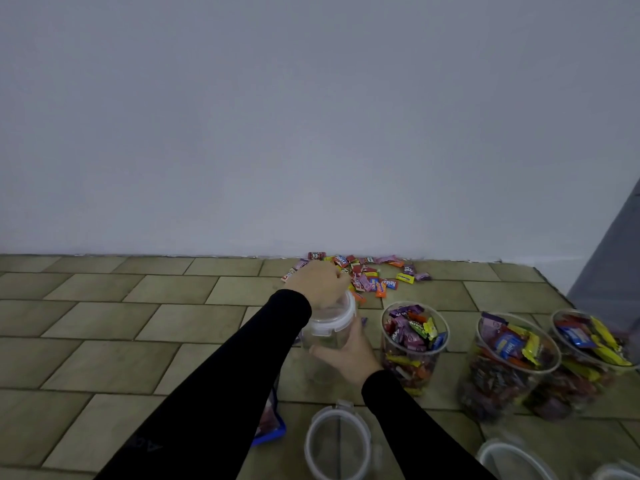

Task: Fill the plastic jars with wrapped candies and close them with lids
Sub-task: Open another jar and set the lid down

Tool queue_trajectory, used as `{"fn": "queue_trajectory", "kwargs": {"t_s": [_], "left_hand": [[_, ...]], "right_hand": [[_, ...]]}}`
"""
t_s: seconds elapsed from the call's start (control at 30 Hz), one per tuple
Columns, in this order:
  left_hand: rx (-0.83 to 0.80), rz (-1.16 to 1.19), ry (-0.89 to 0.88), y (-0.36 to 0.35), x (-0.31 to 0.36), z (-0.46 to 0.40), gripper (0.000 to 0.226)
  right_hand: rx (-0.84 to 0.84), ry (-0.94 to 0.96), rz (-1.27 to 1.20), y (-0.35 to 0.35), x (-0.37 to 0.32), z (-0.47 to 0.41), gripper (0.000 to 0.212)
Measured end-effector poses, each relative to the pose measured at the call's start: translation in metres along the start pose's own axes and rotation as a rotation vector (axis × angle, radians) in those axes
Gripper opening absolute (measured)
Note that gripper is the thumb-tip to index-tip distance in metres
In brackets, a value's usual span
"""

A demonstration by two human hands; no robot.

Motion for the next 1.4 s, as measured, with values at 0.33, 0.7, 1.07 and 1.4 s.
{"fn": "queue_trajectory", "kwargs": {"t_s": [0.33, 0.7, 1.07, 1.4], "left_hand": [[0.212, -0.334, -0.421, 0.005, 0.008, 0.015, 0.055], [-0.260, -0.505, -0.145, -0.005, 0.015, -0.001, 0.034], [-0.127, -0.318, -0.186, -0.001, 0.018, 0.002, 0.029], [0.173, -0.103, 0.260, 0.021, -0.034, 0.040, 0.044]], "right_hand": [[-0.072, -0.025, -0.041, -0.006, 0.002, -0.016, 0.093], [-0.152, -0.106, 0.038, -0.006, 0.005, -0.022, 0.089], [-0.113, -0.097, 0.010, -0.006, 0.002, -0.017, 0.089], [-0.098, -0.028, -0.062, -0.009, -0.004, -0.013, 0.094]]}}
Point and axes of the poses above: each hand's wrist, its own z-axis away from the middle knuckle, its own y-axis out of the back of the hand, x = y × z, the point moved 3 cm from there along -z, towards the middle knuckle, and after that the axes turned 8 degrees about -x, right-handed, at the moved point
